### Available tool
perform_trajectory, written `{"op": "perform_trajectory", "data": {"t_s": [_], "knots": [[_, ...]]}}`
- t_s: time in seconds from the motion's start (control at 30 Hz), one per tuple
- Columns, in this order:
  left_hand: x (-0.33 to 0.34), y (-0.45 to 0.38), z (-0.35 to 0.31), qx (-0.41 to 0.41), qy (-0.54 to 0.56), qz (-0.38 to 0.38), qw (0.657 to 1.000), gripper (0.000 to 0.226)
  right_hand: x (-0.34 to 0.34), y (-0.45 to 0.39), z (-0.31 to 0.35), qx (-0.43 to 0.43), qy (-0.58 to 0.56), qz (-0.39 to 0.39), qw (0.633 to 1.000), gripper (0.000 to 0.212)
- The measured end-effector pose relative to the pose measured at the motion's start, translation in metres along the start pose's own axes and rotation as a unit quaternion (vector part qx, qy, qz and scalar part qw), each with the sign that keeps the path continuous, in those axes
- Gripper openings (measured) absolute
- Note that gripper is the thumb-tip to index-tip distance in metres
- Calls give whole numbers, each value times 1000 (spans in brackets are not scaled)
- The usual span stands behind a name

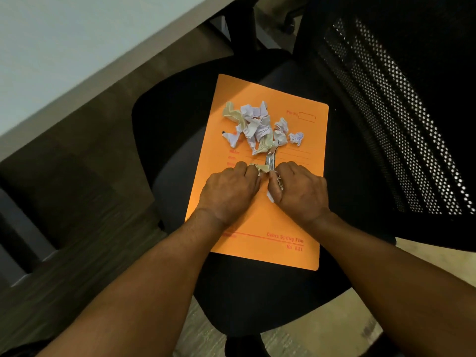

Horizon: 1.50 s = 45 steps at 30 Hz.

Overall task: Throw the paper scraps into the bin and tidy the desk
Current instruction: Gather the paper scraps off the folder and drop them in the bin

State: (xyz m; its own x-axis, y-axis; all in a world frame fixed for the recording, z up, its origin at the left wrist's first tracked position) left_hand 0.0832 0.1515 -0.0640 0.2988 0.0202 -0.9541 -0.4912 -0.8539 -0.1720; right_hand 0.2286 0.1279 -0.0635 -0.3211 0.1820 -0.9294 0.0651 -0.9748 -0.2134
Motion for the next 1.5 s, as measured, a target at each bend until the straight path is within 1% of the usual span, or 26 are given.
{"op": "perform_trajectory", "data": {"t_s": [0.13, 0.23, 0.37, 0.47, 0.53, 0.6, 0.7, 0.8, 0.93, 1.07, 1.13, 1.23, 1.33, 1.5], "knots": [[-11, 12, 1, -1, 52, -54, 997, 27, -14, 1, -6, 13, -15, -51, 998, 37], [-21, 21, 0, -28, 73, -95, 992, 27, -29, 0, 2, 8, -35, -103, 994, 33], [-44, 30, 3, -68, 84, -162, 981, 26, -48, -10, 26, 0, -61, -174, 983, 30], [-64, 42, 13, -84, 86, -202, 972, 27, -61, -19, 47, 13, -60, -219, 974, 30], [-78, 57, 24, -99, 82, -216, 968, 29, -67, -21, 65, 25, -69, -241, 968, 30], [-89, 78, 37, -122, 76, -224, 964, 31, -66, -19, 89, 30, -89, -245, 965, 32], [-104, 124, 59, -180, 61, -233, 953, 31, -52, -7, 136, 13, -134, -219, 966, 34], [-114, 188, 81, -251, 48, -240, 937, 31, -30, 16, 194, -25, -175, -183, 967, 32], [-123, 288, 104, -322, 12, -248, 914, 31, 9, 63, 275, -75, -233, -78, 966, 33], [-127, 395, 122, -399, -31, -243, 883, 33, 44, 120, 355, -146, -274, -2, 951, 31], [-126, 447, 128, -439, -48, -236, 866, 32, 62, 151, 391, -168, -297, 34, 939, 31], [-120, 516, 135, -496, -58, -233, 835, 30, 89, 194, 438, -174, -333, 77, 924, 31], [-112, 565, 140, -513, -73, -233, 823, 30, 114, 224, 468, -163, -355, 109, 914, 33], [-90, 648, 160, -596, -60, -201, 775, 33, 170, 283, 533, -211, -348, 154, 900, 31]]}}
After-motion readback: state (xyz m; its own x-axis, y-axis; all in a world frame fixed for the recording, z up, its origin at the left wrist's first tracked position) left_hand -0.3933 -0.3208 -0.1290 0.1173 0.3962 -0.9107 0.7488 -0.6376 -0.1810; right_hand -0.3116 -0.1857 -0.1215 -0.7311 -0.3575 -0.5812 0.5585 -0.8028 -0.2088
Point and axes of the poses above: each hand's wrist, its own y-axis away from the middle knuckle, its own x-axis out of the palm, z = x × y, the point moved 3 cm from there along -y, towards the middle knuckle, and after that the axes turned 4 degrees about -z, right-handed, at the moved point
